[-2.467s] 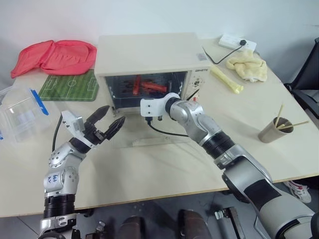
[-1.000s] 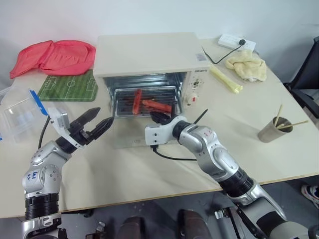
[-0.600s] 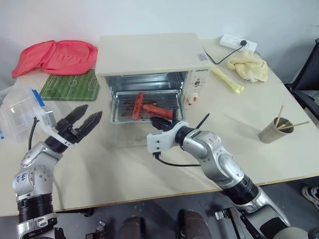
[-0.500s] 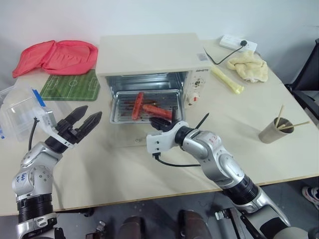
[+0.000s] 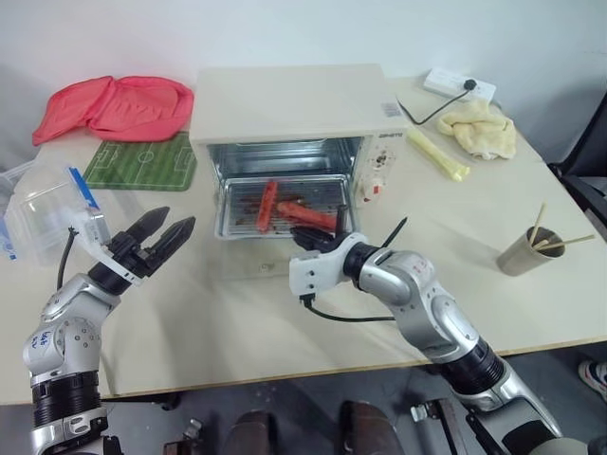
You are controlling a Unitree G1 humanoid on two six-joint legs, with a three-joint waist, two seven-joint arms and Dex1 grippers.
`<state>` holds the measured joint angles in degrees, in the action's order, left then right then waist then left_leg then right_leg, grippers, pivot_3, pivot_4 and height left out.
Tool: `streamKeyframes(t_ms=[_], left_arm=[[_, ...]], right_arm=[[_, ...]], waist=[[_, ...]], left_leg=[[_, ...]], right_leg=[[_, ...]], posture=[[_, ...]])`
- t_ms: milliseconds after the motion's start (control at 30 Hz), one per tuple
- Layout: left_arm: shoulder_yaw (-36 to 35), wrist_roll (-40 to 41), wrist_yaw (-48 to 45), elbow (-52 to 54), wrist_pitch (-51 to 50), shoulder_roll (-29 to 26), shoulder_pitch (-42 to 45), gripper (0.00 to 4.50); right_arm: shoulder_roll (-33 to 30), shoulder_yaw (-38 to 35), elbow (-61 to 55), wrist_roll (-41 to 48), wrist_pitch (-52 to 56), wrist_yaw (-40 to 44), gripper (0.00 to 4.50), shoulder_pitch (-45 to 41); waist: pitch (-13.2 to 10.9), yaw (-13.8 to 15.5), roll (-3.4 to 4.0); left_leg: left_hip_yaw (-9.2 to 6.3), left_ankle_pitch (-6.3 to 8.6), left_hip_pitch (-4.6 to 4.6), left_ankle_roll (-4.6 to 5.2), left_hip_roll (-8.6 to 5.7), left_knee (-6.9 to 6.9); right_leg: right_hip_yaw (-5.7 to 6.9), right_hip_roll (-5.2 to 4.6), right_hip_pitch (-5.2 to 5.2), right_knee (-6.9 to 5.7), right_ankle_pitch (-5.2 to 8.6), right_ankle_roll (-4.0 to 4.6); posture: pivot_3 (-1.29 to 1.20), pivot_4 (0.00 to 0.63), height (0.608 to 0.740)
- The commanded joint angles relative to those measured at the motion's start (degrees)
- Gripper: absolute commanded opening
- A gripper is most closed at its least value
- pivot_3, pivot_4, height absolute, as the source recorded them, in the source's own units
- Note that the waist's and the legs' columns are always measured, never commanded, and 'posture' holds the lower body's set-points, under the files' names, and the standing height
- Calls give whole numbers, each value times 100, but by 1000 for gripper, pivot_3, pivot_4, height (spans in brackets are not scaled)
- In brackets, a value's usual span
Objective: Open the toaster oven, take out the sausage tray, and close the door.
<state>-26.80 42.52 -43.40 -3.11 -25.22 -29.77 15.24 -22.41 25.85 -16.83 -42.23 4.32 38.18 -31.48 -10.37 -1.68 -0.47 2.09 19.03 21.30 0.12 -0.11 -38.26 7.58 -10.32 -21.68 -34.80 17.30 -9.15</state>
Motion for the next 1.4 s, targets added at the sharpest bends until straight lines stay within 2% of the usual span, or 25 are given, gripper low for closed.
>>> streamKeyframes(t_ms=[33, 267, 500, 600, 767, 1000, 1267, 1400], left_arm=[[-86, 197, 4, 223, -87, -13, -58, 4500], [-122, 666, 205, 563, -919, -100, -241, 4500], [-338, 2657, 1491, 435, -3934, -520, 9, 4500], [-528, 3530, 2143, 168, -4590, -443, 185, 4500], [-679, 5074, 3376, -22, -4642, -223, 295, 4500], [-152, 6794, 4559, 184, -4201, -203, -68, 4500], [294, 7048, 4848, 683, -3944, -166, -572, 4500], [461, 7048, 4860, 689, -3853, -52, -468, 3694]], right_arm=[[-140, -211, -452, 233, -235, 22, 69, 106], [-690, -404, -699, 714, -849, 160, 69, 391], [-1212, -651, -586, 1024, -1674, 39, 69, 438], [-1329, -690, -480, 1135, -2019, 23, 69, 404], [-1432, -761, -393, 1260, -2381, 24, 69, 424], [-1388, -793, -249, 1242, -2518, 36, 69, 353], [-1342, -773, -98, 1238, -2575, 16, 69, 243], [-1331, -769, -69, 1367, -2602, 67, 0, 219]], waist=[[0, 13, 0], [0, 12, -1], [-1, 12, -3], [-1, 17, -4], [-1, 16, -4], [0, 19, -5], [0, 25, -5], [0, 49, -5]], left_leg=[[0, 0, 0, 0, 0, 0], [-1, 0, -1, 0, 0, -3], [-15, 0, -11, 0, 2, -2], [-37, 0, -13, 0, 2, -4], [-39, 0, -16, 0, 1, -4], [-38, 0, -18, 0, -1, -5], [-31, 0, -20, 0, -2, -6], [-28, 0, -18, 0, -2, -10]], right_leg=[[0, 0, 0, 0, 0, 0], [0, -1, 6, 3, 0, 0], [-11, -2, 8, 1, 0, 0], [-14, -2, 9, 0, 0, 0], [-16, -3, 11, 0, 0, 0], [-22, -3, 12, 0, 0, 0], [-30, -2, 12, 4, 0, 0], [-31, -1, 13, 7, 0, 1]], posture=[[0, 150, 740], [0, 150, 740], [0, 150, 740], [0, 150, 740], [0, 150, 740], [0, 150, 740], [0, 150, 740], [0, 150, 740]])
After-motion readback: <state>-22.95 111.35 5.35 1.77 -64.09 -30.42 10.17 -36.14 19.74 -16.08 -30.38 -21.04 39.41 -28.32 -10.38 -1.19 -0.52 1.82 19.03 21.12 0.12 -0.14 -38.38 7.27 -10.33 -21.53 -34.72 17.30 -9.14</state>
